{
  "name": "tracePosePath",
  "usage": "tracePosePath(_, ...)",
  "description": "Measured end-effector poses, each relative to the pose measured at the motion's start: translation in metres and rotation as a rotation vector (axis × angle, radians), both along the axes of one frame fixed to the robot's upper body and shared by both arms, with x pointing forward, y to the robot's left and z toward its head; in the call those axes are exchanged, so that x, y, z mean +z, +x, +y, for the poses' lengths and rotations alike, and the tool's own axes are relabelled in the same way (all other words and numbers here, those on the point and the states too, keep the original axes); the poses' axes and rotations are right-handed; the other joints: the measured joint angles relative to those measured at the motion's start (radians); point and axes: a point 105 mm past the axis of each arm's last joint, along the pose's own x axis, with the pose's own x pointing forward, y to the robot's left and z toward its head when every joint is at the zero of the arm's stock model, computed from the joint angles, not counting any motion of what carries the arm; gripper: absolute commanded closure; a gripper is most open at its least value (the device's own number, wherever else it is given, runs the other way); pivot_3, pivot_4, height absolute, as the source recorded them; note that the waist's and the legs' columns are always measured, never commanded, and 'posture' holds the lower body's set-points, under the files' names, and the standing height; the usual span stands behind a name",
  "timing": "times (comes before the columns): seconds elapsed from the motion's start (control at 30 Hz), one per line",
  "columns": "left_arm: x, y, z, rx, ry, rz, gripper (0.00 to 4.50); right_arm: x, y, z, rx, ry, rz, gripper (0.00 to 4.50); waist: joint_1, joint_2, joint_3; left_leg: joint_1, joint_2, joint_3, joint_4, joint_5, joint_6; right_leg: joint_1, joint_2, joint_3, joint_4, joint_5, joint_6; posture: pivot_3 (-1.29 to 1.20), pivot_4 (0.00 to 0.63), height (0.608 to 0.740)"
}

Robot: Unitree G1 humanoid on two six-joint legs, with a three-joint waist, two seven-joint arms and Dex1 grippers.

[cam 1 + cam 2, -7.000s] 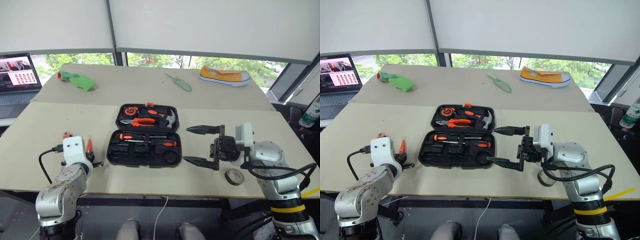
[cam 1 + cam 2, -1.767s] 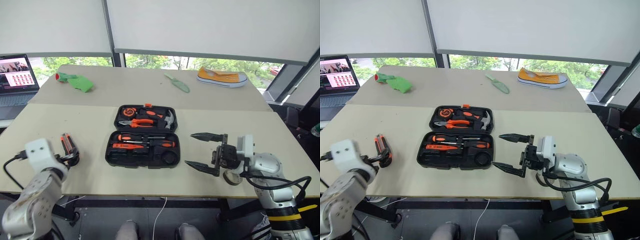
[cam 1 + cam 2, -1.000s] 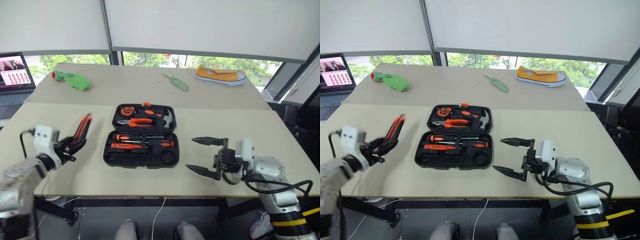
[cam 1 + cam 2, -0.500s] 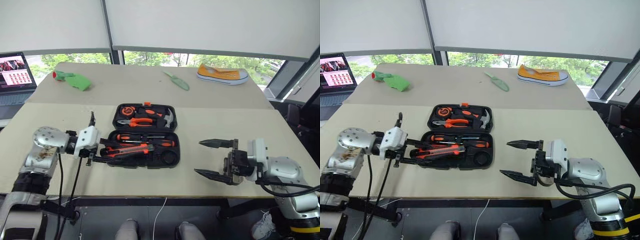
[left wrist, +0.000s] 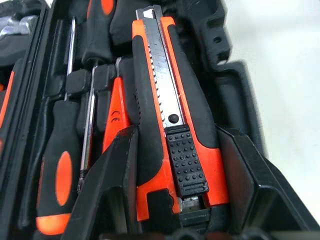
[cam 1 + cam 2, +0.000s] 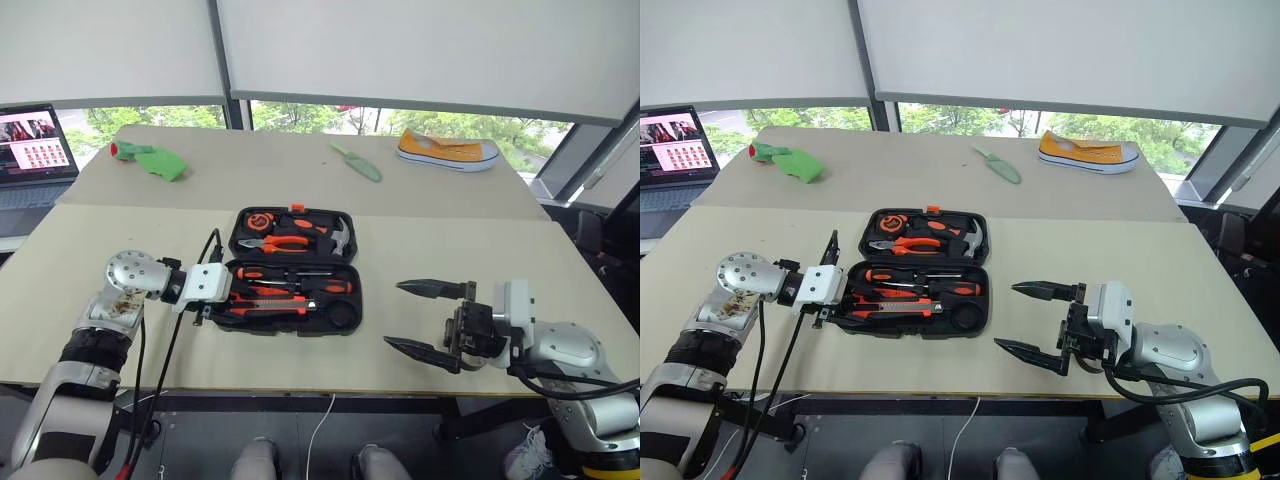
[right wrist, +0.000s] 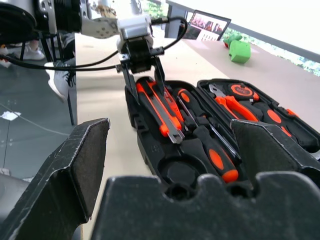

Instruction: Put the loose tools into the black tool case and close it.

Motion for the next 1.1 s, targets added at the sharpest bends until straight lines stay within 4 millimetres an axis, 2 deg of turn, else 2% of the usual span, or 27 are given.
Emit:
tracePosePath(0.2,0.0,0.0,-0.003,-0.033,0.02,-0.015,2.7,0.0,0.001,0.0,-0.012,0.004,0.0,0.0,0.001,0.0,0.0,0.0,0.0,0.0,0.0,0.0,0.0,0.0,0.0,0.0,0.0,0.0,0.0,0.0,0.15,0.74)
tracePosePath(0.27,0.0,0.001,-0.004,-0.04,0.026,-0.009,1.7,0.0,0.001,0.0,-0.014,0.005,0.0,0.0,0.001,0.0,0.0,0.0,0.0,0.0,0.0,0.0,0.0,0.0,0.0,0.0,0.0,0.0,0.0,0.0,0.15,0.74)
tracePosePath(0.43,0.006,0.002,-0.011,-0.066,-0.015,-0.009,0.04,-0.001,0.004,0.0,-0.018,0.007,0.001,0.0,-0.001,0.0,0.0,0.0,0.0,0.0,0.0,0.0,0.0,0.0,0.0,0.0,0.0,0.0,0.0,0.0,0.15,0.74)
tracePosePath(0.6,0.009,0.002,-0.018,-0.072,-0.162,0.038,0.04,-0.001,0.011,-0.001,-0.027,0.008,-0.01,0.0,0.001,0.0,0.0,0.0,0.0,0.0,0.001,0.0,0.0,0.0,0.0,0.0,0.001,0.0,0.0,0.0,0.15,0.74)
tracePosePath(0.73,0.033,0.009,-0.011,-0.021,-0.313,0.076,0.04,-0.004,0.018,-0.005,-0.034,0.011,-0.004,0.0,0.0,0.0,0.0,-0.001,0.0,-0.001,0.002,0.0,0.0,0.0,0.001,0.0,0.001,0.0,0.001,0.0,0.15,0.74)
tracePosePath(0.77,0.04,0.011,-0.01,-0.01,-0.349,0.084,0.55,-0.004,0.021,-0.005,-0.038,0.018,-0.004,0.0,0.0,0.0,0.0,-0.001,0.0,-0.001,0.002,0.0,0.0,0.001,0.001,0.0,0.001,0.0,0.001,0.0,0.15,0.74)
tracePosePath(0.8,0.044,0.011,-0.01,-0.007,-0.377,0.091,0.77,-0.005,0.022,-0.006,-0.04,0.019,-0.002,0.0,0.0,0.0,0.0,0.0,0.0,-0.001,0.002,0.0,0.0,0.001,0.001,0.0,0.001,0.0,0.001,0.0,0.15,0.74)
tracePosePath(0.87,0.044,0.01,-0.01,-0.004,-0.389,0.105,1.5,-0.007,0.023,-0.007,-0.045,0.018,0.005,0.0,0.001,0.0,0.0,0.0,0.0,-0.001,0.002,0.0,0.0,0.001,0.001,0.0,0.001,0.0,0.001,0.0,0.15,0.74)
tracePosePath(0.93,0.038,0.006,-0.011,-0.006,-0.399,0.117,2.38,-0.008,0.024,-0.005,-0.046,0.025,0.001,0.0,0.001,0.0,0.0,0.0,0.0,-0.001,0.002,0.0,0.0,0.001,0.001,0.0,0.001,0.0,0.001,0.0,0.15,0.74)
tracePosePath(1.1,0.017,0.002,-0.02,0.003,-0.41,0.142,4.23,-0.013,0.023,0.001,-0.039,0.034,0.008,0.0,0.001,0.0,0.0,-0.001,0.0,-0.001,0.003,0.0,0.0,0.001,0.001,0.0,0.002,0.0,0.001,0.0,0.15,0.74)
